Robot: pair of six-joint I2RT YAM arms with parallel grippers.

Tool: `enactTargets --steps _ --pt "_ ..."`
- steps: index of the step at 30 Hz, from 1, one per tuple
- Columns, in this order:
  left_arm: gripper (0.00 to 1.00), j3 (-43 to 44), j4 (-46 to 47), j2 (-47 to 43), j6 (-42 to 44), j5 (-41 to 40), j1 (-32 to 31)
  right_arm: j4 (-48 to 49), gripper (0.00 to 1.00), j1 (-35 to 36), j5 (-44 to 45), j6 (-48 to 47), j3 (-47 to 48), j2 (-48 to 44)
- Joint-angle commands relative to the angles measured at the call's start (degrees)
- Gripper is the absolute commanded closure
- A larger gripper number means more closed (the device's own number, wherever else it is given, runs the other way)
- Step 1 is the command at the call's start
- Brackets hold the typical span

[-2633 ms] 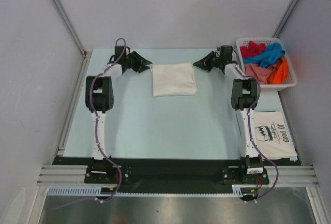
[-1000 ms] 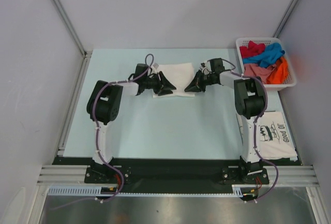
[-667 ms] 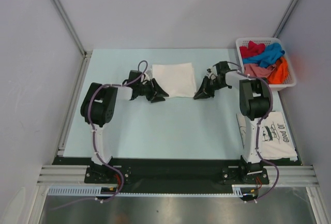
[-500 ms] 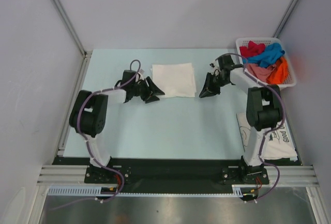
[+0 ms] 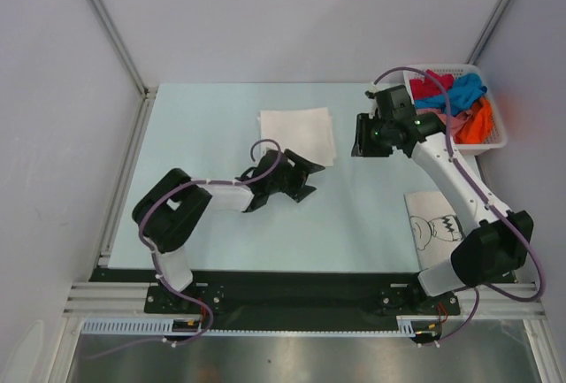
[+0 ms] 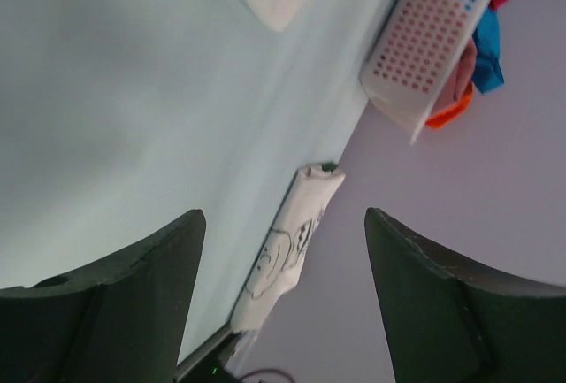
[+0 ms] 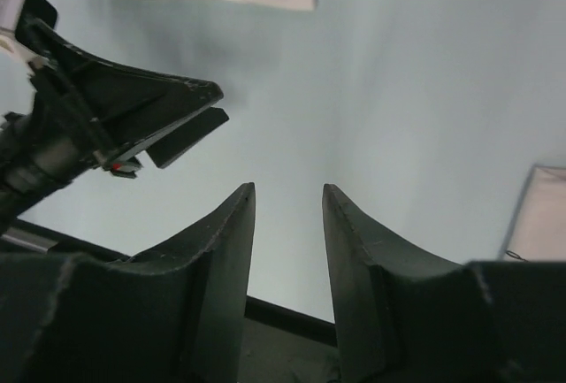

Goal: Fold and stack the t-shirts
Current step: Fold the tshirt, then neatly place the folded tshirt to the corner

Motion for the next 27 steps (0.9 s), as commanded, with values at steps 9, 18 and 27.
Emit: enactTargets --steps 9,18,27 --pt "0.22 11.8 -5.1 11.8 -28.1 -25.9 -6.7 -0.3 0.54 -0.4 9.2 -4.4 -4.1 -10.9" --pt "0.25 22.0 -25.7 17.3 -37.3 -34.7 -9.4 0.1 0.53 0.8 8.0 -4.1 -7.2 -14.0" --pt "0.32 25.3 -25.2 22.3 -42.9 -41.1 -9.7 0.1 0.53 0.1 4.4 -2.4 -7.7 -15.4"
